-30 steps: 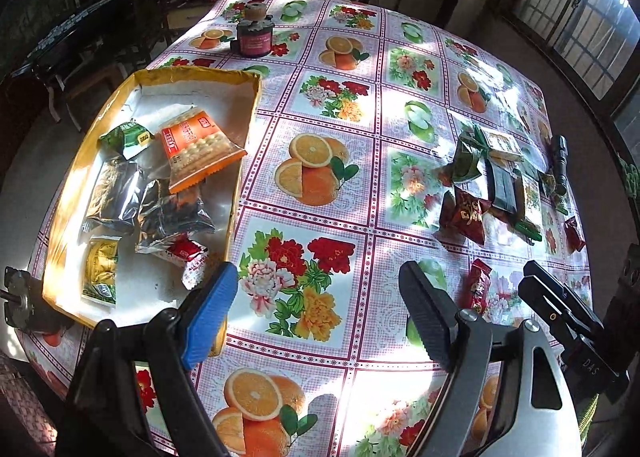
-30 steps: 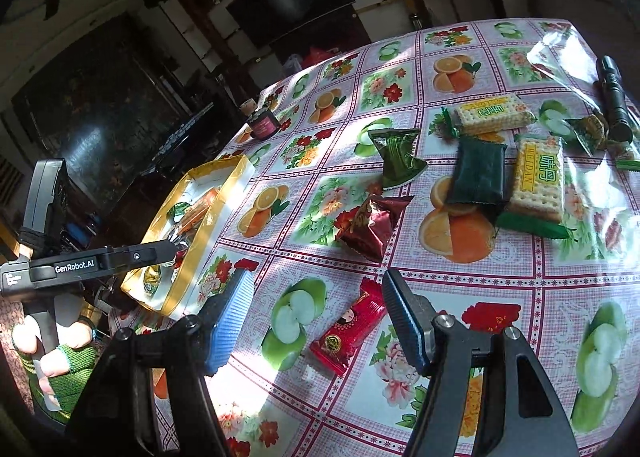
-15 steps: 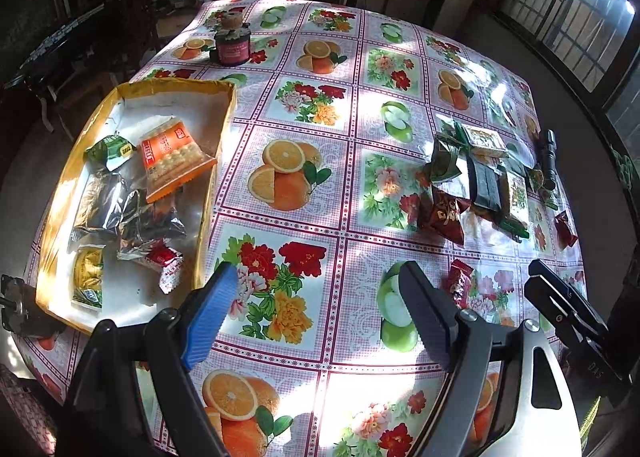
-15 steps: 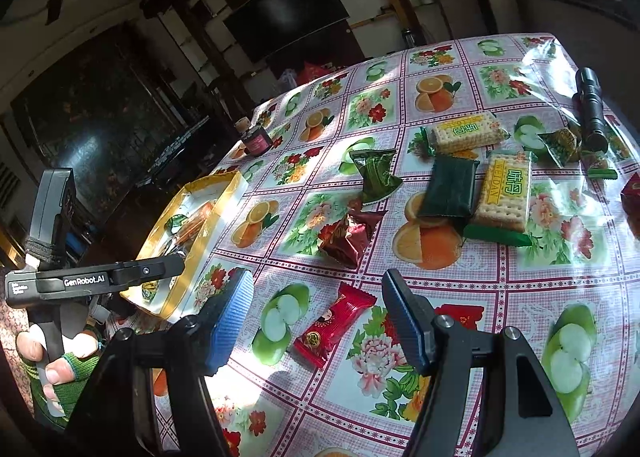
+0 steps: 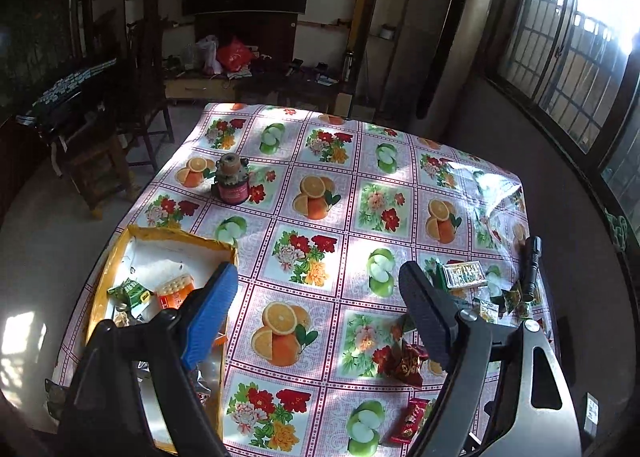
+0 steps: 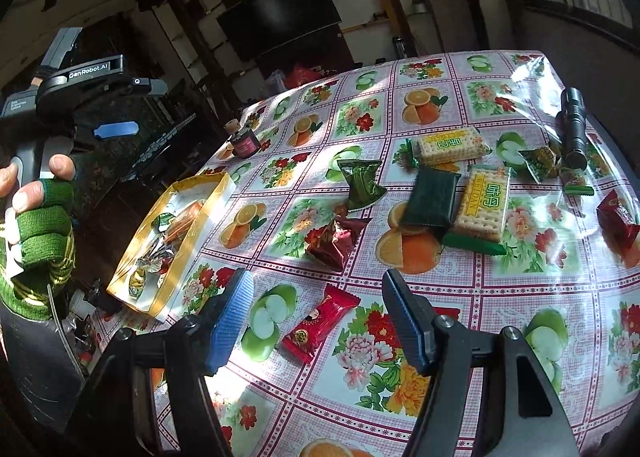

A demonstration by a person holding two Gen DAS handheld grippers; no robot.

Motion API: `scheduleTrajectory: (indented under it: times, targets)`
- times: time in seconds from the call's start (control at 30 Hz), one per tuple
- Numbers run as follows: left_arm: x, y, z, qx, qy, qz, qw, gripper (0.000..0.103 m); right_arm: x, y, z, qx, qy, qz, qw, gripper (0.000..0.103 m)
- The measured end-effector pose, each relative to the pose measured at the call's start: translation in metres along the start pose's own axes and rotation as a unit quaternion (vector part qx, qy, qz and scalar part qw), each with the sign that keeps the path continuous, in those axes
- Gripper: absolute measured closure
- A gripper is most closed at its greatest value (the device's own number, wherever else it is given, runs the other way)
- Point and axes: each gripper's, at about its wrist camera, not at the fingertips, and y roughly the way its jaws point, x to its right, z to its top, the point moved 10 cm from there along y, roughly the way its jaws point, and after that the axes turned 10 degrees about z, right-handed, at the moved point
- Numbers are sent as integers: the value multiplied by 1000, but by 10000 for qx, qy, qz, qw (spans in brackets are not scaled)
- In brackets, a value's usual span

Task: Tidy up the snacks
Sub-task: 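Move both grippers back to the snack pile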

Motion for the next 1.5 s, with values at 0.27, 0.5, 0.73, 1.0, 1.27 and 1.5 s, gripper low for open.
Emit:
scheduleTrajectory:
  times: [0.27, 0.5, 0.73, 1.0, 1.27, 1.5]
  targets:
    - [9, -7, 14, 95, -98, -202, 9997, 18, 8, 6, -5, -136, 57, -157, 9998, 36]
    - [15, 19, -41, -336, 156, -302, 9989, 15, 15, 6, -4, -76, 126, -152, 9998, 36]
    - [14, 51, -100, -1023, 218, -286, 9941, 15, 27, 6, -14, -145, 298, -188, 9993, 36]
    - [44, 53, -160, -1306, 819, -410, 9872, 15, 43, -3, -25, -185, 405, -292, 9986, 36]
    - [84, 54, -215, -1528, 1563, -547, 9743, 15, 69, -14, -15, 15, 494, -707, 9963, 36]
    - [103, 55, -236, -1633, 1868, -638, 9666, 15, 96, -6, 14, 187, 582, -1141, 9916, 36]
